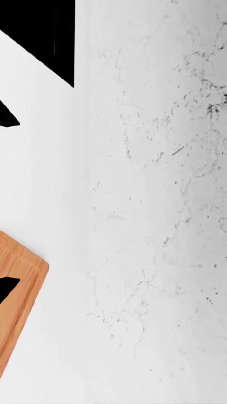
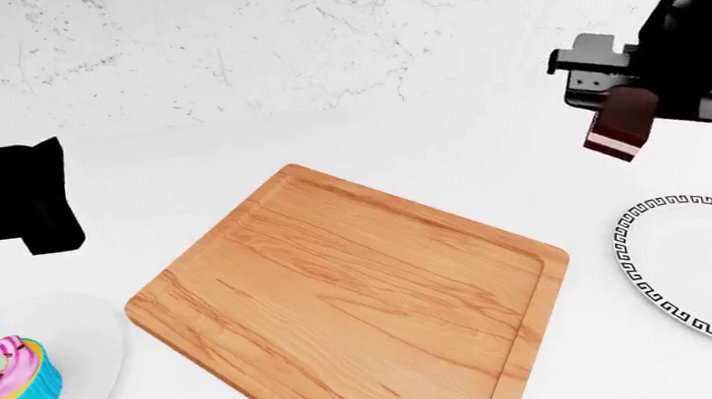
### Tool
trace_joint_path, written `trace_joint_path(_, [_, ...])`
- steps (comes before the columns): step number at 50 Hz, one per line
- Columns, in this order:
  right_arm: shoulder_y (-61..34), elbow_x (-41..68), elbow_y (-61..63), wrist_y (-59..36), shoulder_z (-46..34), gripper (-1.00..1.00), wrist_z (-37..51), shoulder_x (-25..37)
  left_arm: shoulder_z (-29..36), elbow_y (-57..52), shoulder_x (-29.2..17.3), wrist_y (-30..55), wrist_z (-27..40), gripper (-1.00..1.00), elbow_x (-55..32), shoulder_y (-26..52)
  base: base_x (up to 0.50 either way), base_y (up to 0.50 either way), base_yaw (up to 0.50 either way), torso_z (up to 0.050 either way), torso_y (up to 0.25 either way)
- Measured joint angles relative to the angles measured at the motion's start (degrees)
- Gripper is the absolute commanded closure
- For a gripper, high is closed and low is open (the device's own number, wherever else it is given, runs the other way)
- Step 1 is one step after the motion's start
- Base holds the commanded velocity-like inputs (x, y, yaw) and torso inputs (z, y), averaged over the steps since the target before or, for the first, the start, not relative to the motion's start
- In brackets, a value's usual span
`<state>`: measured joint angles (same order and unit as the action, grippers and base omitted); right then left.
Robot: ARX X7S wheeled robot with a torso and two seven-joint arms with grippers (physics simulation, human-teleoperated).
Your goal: Move the dessert items from the plate to the tray.
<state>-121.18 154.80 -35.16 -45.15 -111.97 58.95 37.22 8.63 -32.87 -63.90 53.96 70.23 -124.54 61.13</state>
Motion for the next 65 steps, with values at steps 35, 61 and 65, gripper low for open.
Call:
trace_joint_path(35, [-1.0, 0.5, 28.3, 6.2, 4.9, 1.0, 4.4, 2.1, -0.5, -1.0, -0.8, -1.2, -0.2, -1.0, -0.2, -1.2, 0.0, 0.0, 0.0, 0.0, 0.001])
trace_joint_path(61, [2.8, 0.6, 37.8, 10.8, 7.2, 1.0, 4.3, -1.7, -0.3, -1.3, -0.8, -1.7, -0.4, -1.0, -0.1, -1.3, 0.0, 0.0, 0.0, 0.0, 0.001])
trace_joint_path(65, [3.0, 0.6, 39.1, 11.0, 7.3, 1.0, 4.8, -1.9, -0.3, -1.3, -0.8, -1.8, -0.5, -1.0, -0.1, -1.3, 0.0, 0.0, 0.0, 0.0, 0.0])
